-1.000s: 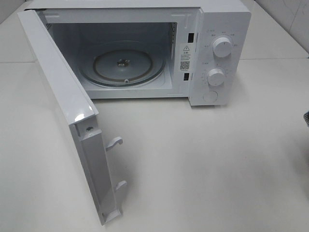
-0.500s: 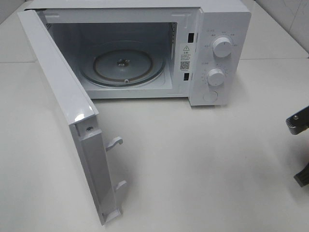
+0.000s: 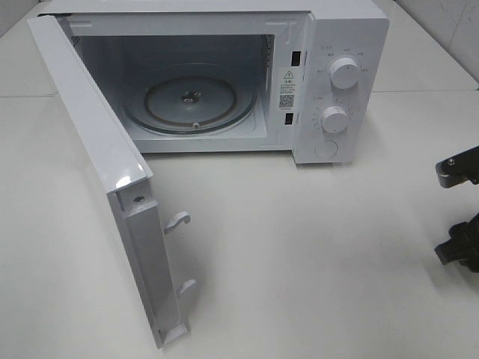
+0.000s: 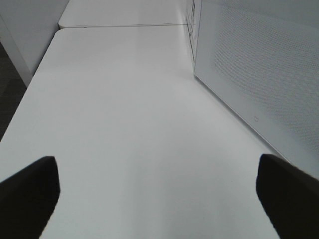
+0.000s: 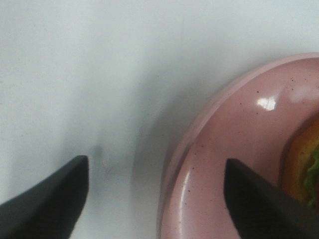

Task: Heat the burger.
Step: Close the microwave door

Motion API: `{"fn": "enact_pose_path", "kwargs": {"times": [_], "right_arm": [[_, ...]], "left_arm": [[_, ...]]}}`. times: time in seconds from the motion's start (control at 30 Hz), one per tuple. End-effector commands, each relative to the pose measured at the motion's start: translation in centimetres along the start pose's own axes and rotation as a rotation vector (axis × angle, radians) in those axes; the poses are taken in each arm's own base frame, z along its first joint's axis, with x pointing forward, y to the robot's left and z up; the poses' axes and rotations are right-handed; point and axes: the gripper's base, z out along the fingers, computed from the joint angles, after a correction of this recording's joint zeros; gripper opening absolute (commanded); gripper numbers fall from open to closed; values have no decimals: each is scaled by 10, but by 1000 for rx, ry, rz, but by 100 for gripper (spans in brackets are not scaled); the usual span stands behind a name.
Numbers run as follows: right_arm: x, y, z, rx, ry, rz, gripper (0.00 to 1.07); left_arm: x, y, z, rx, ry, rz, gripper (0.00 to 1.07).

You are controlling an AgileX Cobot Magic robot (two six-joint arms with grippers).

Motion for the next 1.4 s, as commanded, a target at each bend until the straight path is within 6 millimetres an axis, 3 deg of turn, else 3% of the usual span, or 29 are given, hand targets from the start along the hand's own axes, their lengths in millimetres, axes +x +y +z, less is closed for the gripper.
{"fn": "enact_pose_path", "kwargs": {"times": [0.03, 0.2, 0.43, 0.7, 0.77, 0.93, 1.0, 1.07, 1.4], "right_arm": [[-5, -1, -1, -13, 0, 85, 89], [-8, 3, -4, -68, 23, 169, 91], [-6, 9, -14, -167, 110, 147, 90], [-8, 1, -49, -198, 134, 191, 88], [3, -4, -68, -192, 213, 167, 87], [14, -1, -86, -268, 254, 151, 86], [15, 0, -93, -294, 242, 164, 85], [19, 1, -113, -356, 165, 219, 84], [39, -6, -151, -363, -20, 316, 75]], "left_arm": [[1, 0, -2, -2, -16, -2, 104], [1, 0, -2, -2, -16, -2, 104], [1, 0, -2, -2, -16, -2, 104], [1, 0, -2, -2, -16, -2, 104], [1, 0, -2, -2, -16, -2, 104], [1, 0, -2, -2, -16, -2, 104], [1, 0, -2, -2, -16, -2, 104], [1, 0, -2, -2, -16, -2, 104], [1, 0, -2, -2, -16, -2, 104]]}}
